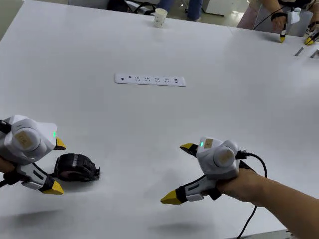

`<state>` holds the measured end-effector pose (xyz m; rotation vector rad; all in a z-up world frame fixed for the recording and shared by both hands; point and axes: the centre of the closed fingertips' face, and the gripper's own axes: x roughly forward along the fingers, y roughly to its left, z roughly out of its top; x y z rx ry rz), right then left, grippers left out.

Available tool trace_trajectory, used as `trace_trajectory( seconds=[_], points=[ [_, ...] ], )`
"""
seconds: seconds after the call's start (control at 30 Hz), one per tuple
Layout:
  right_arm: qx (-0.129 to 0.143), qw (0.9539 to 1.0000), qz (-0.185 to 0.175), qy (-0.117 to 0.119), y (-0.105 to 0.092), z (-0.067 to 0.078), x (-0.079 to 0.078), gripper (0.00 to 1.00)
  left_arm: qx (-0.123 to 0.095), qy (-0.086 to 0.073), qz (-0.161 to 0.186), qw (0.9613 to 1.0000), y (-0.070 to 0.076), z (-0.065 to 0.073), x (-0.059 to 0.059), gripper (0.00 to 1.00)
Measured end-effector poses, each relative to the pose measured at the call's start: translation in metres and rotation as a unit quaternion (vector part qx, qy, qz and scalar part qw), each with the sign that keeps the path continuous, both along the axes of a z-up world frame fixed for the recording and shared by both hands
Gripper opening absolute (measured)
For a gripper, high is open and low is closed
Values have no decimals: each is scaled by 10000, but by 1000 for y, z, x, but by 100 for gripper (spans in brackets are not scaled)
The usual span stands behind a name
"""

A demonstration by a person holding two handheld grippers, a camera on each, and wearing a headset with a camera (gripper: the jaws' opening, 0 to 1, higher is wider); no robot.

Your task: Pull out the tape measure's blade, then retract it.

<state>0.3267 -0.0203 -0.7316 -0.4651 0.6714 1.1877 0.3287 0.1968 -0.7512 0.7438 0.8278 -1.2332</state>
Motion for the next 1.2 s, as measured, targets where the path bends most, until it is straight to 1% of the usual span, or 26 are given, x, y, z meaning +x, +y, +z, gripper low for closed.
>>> trace_trajectory(
  seconds=[0.03, 0.1, 0.13, 0.2, 0.23, 0.3, 0.33, 0.37, 0.4, 0.47, 0.53, 0.57, 0.6, 0.63, 0.67, 0.7, 0.77, 0.8, 0.87, 0.97, 1.07, 1.13, 1.17, 1.2],
  points=[
    [48, 10000, 30, 13, 4, 1, 0, 99, 46, -23, -8, 10000, 0, 0, 1, 62],
    [4, 10000, 84, 18, 12, -2, 2, 99, 74, -31, -39, 10000, -3, 1, 4, 61],
    [-18, 9999, 139, -2, 16, -2, 2, 99, 69, 12, -38, 10000, -5, 2, 5, 58],
    [-29, 9996, 270, -11, 25, -4, 2, 99, 30, 111, -148, 9998, -13, 3, 1, 51],
    [-58, 9995, 319, 15, 28, -6, 2, 99, 43, 106, -190, 9998, -16, 3, 1, 49],
    [-126, 9991, 396, 53, 34, -10, 4, 99, 116, 78, -282, 9995, -22, 1, 3, 48],
    [-154, 9989, 441, 91, 38, -11, 4, 99, 159, 63, -301, 9994, -24, -1, 6, 47],
    [-183, 9987, 447, 184, 40, -13, 4, 99, 176, 61, -293, 9994, -25, -2, 8, 45],
    [-281, 9981, 443, 314, 42, -17, 4, 99, 208, 87, -252, 9994, -26, -5, 10, 43],
    [-317, 9977, 515, 321, 47, -20, 6, 99, 286, 132, -205, 9993, -24, -9, 12, 43],
    [-338, 9969, 631, 312, 54, -23, 5, 99, 394, 8, -180, 9991, -22, -12, 15, 41],
    [-374, 9966, 670, 315, 56, -24, 6, 99, 441, -21, -166, 9989, -20, -13, 15, 39],
    [-403, 9960, 729, 325, 58, -25, 5, 99, 477, -81, -151, 9987, -20, -13, 17, 35],
    [-410, 9958, 747, 331, 59, -26, 6, 99, 442, -18, -193, 9988, -21, -14, 13, 33],
    [-439, 9954, 776, 346, 61, -28, 8, 99, 422, -13, -211, 9989, -23, -14, 11, 31],
    [-451, 9952, 793, 355, 62, -28, 9, 99, 399, -130, -314, 9986, -24, -13, 13, 30],
    [-496, 9948, 800, 401, 65, -30, 11, 99, 398, -164, -319, 9986, -24, -15, 13, 30],
    [-491, 9948, 781, 428, 67, -30, 15, 99, 370, -130, -211, 9990, -23, -14, 14, 30],
    [-467, 9949, 786, 415, 71, -28, 17, 99, 346, -148, -207, 9991, -23, -14, 15, 30],
    [-448, 9946, 855, 370, 78, -27, 19, 99, 361, -101, -74, 9993, -24, -14, 15, 30],
    [-425, 9935, 1011, 289, 89, -28, 23, 99, 404, -118, 71, 9991, -24, -14, 16, 30],
    [-467, 9917, 1174, 243, 96, -29, 22, 99, 376, -117, 136, 9991, -23, -14, 15, 30],
    [-465, 9912, 1212, 237, 99, -29, 23, 99, 359, -133, 83, 9992, -24, -14, 16, 30],
    [-460, 9911, 1224, 237, 102, -29, 23, 99, 344, -117, 103, 9993, -24, -14, 17, 30]
  ],
)
